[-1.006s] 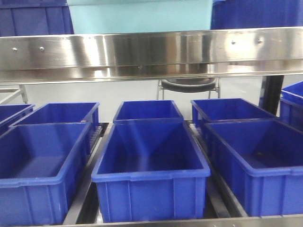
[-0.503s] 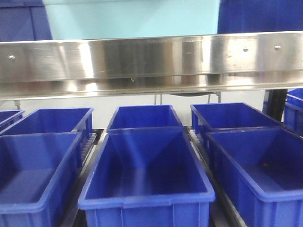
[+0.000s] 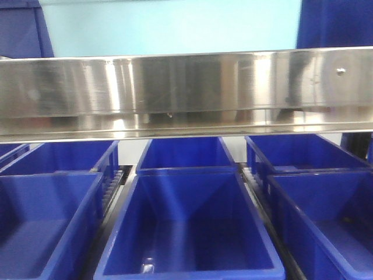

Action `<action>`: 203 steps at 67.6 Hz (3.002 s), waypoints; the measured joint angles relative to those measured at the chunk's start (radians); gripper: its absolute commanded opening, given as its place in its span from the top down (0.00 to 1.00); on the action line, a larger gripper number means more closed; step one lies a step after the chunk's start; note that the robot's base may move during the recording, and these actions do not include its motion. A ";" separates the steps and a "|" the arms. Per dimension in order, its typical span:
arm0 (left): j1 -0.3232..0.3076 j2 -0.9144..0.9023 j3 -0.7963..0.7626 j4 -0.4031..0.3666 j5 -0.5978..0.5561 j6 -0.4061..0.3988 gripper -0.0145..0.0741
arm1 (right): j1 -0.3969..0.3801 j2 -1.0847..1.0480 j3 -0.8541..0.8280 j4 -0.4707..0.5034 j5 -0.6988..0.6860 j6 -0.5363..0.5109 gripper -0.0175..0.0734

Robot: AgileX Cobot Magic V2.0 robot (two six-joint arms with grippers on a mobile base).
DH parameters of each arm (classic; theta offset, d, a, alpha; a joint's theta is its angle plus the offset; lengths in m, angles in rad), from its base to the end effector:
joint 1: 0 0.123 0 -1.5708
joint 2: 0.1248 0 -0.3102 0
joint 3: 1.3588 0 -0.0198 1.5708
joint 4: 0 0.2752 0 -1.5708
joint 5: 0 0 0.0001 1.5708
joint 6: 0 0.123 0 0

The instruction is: Move two blue bins to right shelf middle

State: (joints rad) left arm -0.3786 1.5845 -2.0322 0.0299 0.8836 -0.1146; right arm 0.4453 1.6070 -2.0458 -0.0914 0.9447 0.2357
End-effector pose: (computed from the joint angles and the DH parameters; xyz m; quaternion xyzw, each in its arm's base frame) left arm 0.3588 -0.1397 0.5455 0.1089 0.8117 -0.1256 0.5599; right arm 0.3558 0.1597 0.5347 -0.0899 0.8329 0.1387 0.5281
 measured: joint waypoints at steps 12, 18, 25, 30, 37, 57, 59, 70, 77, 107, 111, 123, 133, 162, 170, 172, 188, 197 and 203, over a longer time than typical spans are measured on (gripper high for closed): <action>0.000 0.000 0.000 0.000 0.000 0.000 0.96 | 0.000 0.000 0.000 0.000 0.000 0.000 0.98; 0.000 0.000 0.000 0.000 0.000 0.000 0.96 | 0.000 0.000 0.000 0.000 0.000 0.000 0.98; 0.000 0.000 0.000 0.000 0.000 0.000 0.96 | 0.000 0.000 0.000 0.000 0.000 0.000 0.98; 0.000 0.000 0.000 0.000 0.000 0.000 0.96 | 0.000 0.000 0.000 0.000 0.000 0.000 0.98; 0.000 0.000 0.000 0.000 0.000 0.000 0.96 | 0.000 0.000 0.000 0.000 0.000 0.000 0.98; 0.000 0.000 0.000 0.000 0.000 0.000 0.96 | 0.000 0.000 0.000 0.000 0.000 0.000 0.98; 0.000 0.000 0.000 0.000 0.000 0.000 0.96 | 0.000 0.000 0.000 0.000 0.000 0.000 0.98; 0.000 0.000 0.000 0.000 0.000 0.000 0.96 | 0.000 0.000 0.000 0.000 0.000 0.000 0.98; 0.000 0.000 0.000 0.000 0.000 0.000 0.96 | 0.000 0.000 0.000 0.000 0.000 0.000 0.98; 0.000 0.000 0.000 -0.010 0.012 0.000 0.96 | 0.000 0.000 0.000 -0.002 0.000 0.000 0.98; 0.000 0.003 0.000 -0.016 0.028 0.000 0.96 | 0.000 0.000 0.000 -0.006 0.004 0.000 0.98; 0.000 0.049 -0.007 -0.030 0.088 0.000 0.96 | 0.000 0.024 0.000 -0.042 0.006 -0.002 0.98; 0.000 0.106 -0.007 -0.038 0.163 -0.004 0.96 | 0.000 0.070 0.000 -0.074 0.018 -0.002 0.98; 0.000 0.141 -0.007 -0.040 0.261 -0.012 0.96 | 0.000 0.134 0.000 -0.092 0.048 -0.004 0.98; 0.000 0.144 -0.007 -0.040 0.262 -0.012 0.96 | 0.000 0.137 0.000 -0.094 0.060 -0.004 0.98; 0.000 0.147 -0.007 -0.040 0.267 -0.012 0.96 | 0.000 0.137 0.000 -0.096 0.062 -0.004 0.98; 0.000 0.177 -0.007 -0.056 0.294 -0.012 0.95 | 0.000 0.139 0.000 -0.102 0.082 -0.004 0.96; 0.000 0.178 -0.007 -0.060 0.294 -0.012 0.74 | 0.000 0.139 0.000 -0.104 0.094 -0.004 0.72; 0.000 0.178 -0.007 -0.075 0.294 -0.008 0.49 | 0.000 0.139 0.000 -0.098 0.105 -0.006 0.46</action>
State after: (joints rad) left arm -0.3786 1.7622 -2.0394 -0.0454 1.1774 -0.1228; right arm 0.4453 1.7458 -2.0458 -0.1897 1.0495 0.2294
